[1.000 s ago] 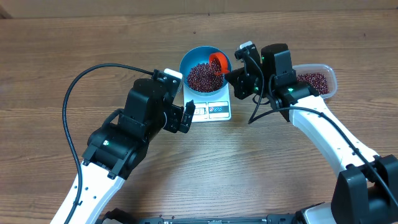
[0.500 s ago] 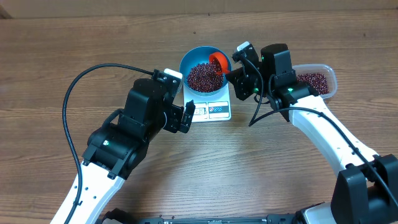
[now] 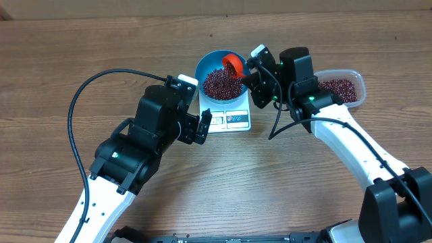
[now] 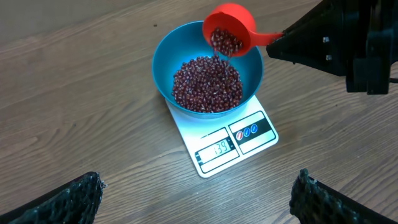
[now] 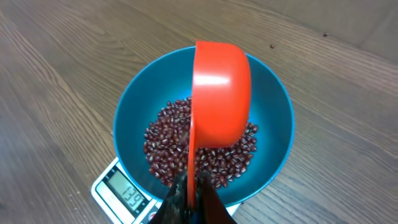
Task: Scoop item into bowl and weigh 150g on scale
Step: 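Tilt the scoop slowly to trickle beans into the blue bowl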
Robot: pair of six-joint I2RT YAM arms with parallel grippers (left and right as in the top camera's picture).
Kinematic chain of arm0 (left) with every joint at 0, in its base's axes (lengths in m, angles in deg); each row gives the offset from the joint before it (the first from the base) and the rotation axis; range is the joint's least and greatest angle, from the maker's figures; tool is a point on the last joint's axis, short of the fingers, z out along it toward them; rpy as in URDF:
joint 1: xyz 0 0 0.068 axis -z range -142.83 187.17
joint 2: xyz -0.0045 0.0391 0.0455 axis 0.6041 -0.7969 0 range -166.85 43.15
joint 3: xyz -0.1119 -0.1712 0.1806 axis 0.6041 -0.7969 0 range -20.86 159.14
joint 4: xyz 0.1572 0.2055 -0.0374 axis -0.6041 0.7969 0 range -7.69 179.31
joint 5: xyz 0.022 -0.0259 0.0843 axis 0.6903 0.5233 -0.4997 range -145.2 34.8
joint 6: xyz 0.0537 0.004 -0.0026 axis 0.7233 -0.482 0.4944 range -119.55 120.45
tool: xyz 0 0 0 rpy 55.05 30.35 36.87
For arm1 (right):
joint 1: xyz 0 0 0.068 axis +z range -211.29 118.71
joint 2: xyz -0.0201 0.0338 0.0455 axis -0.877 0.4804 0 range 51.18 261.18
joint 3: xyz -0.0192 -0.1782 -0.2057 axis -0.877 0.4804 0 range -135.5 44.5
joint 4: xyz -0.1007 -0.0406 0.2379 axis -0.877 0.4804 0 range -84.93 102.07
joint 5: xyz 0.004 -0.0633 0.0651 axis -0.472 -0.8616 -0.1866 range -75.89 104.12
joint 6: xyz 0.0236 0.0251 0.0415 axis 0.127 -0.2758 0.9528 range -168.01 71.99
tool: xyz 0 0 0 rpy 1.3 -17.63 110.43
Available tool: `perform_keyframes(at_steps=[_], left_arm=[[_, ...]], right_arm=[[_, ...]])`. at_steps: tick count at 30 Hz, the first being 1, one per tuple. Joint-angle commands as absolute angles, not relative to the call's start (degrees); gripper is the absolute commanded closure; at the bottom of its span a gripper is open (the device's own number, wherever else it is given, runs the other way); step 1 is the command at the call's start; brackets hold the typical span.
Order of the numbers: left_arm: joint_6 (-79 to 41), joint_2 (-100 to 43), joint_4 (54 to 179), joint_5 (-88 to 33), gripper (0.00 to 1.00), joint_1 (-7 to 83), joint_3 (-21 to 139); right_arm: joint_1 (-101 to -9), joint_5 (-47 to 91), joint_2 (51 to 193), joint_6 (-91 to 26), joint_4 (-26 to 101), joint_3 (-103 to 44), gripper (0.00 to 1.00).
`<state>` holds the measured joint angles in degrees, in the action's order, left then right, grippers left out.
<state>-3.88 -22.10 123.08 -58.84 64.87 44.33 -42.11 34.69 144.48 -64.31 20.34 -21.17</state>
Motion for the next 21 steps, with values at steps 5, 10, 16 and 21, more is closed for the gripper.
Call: perform_keyframes(at_steps=[5,10,16,21], left_arm=[[-4.28,-22.10,123.00,-58.33,0.00,64.57,44.41],[-4.28,-22.10,123.02,-58.33,0.00,64.57,44.41],[-4.28,-22.10,123.02,-58.33,0.01,64.57,44.41],[-4.28,-22.10,123.02,-58.33,0.00,64.57,44.41]], right_arm=[[-41.74,32.51,144.74,-66.87,19.62,-22.59,0.96],[-41.74,31.92,144.74,-67.63,19.22,-22.59,0.96],[-41.74,29.67,144.74,-69.25,18.19,-22.59,0.96],[-41.82,30.23,144.74,-69.69,17.60,-22.59,0.96]])
